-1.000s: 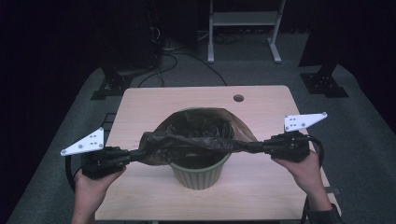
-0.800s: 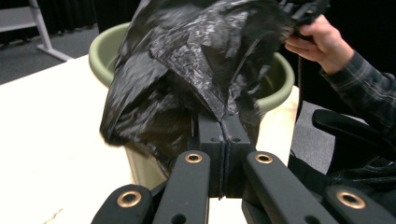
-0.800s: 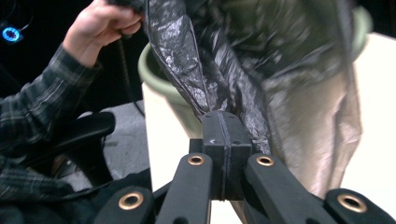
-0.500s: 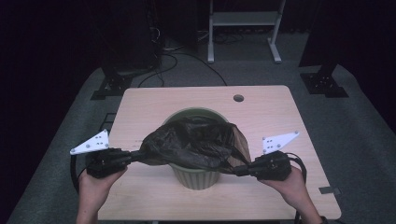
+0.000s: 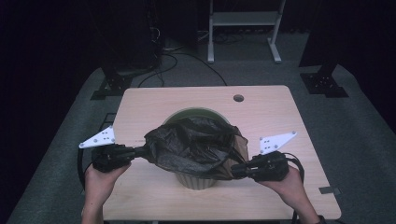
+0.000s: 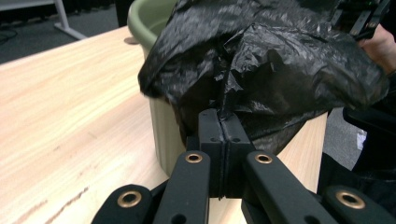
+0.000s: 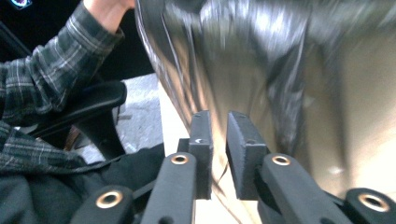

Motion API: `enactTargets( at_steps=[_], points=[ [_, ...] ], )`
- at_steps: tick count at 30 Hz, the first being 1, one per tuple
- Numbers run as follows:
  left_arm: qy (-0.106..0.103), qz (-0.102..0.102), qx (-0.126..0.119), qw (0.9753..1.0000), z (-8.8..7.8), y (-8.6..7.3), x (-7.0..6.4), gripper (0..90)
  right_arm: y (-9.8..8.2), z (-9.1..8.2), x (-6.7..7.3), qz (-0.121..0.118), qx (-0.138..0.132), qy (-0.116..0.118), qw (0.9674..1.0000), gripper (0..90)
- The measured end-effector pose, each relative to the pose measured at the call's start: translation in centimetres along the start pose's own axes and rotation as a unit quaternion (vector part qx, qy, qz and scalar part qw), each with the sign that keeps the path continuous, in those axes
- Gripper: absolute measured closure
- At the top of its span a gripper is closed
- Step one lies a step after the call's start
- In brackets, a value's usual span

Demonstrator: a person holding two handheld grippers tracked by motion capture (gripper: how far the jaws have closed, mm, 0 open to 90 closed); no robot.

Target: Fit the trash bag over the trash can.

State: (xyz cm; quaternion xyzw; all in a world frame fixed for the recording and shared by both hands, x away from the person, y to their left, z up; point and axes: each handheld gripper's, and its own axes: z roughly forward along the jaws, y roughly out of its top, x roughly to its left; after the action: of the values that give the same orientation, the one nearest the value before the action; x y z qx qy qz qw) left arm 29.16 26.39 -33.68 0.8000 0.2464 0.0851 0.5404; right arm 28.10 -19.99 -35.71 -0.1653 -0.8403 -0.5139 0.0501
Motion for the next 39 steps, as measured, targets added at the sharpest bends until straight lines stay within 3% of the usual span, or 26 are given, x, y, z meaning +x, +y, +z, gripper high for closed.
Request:
enactTargets(
  at_steps=[4, 8, 14, 18, 22, 24, 28, 30, 39],
  points=[
    [-0.005, 0.004, -0.009, 0.9999, 0.2, 0.6, 0.2, 89.4, 1.5, -1.8, 0.5, -0.020, -0.034, -0.015, 0.9991, 74.8],
    [-0.010, 0.007, -0.015, 0.9998, 0.5, 0.9, 0.5, 89.4, 3.4, -3.7, 0.6, -0.041, -0.077, -0.052, 0.9948, 71.9],
    [-0.012, 0.009, -0.022, 0.9996, 0.8, 1.2, 1.0, 89.4, 5.8, -4.7, -0.9, -0.052, -0.105, -0.091, 0.9889, 67.8],
    [-0.014, 0.011, -0.026, 0.9995, 1.0, 1.4, 1.2, 89.4, 6.8, -4.1, -2.2, -0.045, -0.103, -0.099, 0.9887, 58.2],
    [-0.015, 0.012, -0.026, 0.9995, 1.2, 1.7, 1.3, 89.4, 7.5, -2.9, -3.4, -0.039, -0.086, -0.103, 0.9903, 57.2],
    [-0.017, 0.015, -0.029, 0.9993, 1.3, 2.0, 1.3, 89.4, 7.8, -2.1, -3.9, -0.039, -0.075, -0.106, 0.9907, 61.4],
    [-0.019, 0.017, -0.029, 0.9993, 1.6, 2.4, 1.3, 89.4, 8.0, -1.5, -4.7, -0.033, -0.070, -0.104, 0.9916, 82.6],
    [-0.017, 0.020, -0.028, 0.9993, 1.6, 2.8, 1.4, 89.4, 8.0, -1.3, -5.2, -0.026, -0.069, -0.102, 0.9920, 88.4],
    [-0.014, 0.028, -0.027, 0.9991, 2.3, 4.5, 2.1, 89.4, 8.1, -1.4, -7.1, -0.001, -0.078, -0.110, 0.9909, 89.9]
  ],
)
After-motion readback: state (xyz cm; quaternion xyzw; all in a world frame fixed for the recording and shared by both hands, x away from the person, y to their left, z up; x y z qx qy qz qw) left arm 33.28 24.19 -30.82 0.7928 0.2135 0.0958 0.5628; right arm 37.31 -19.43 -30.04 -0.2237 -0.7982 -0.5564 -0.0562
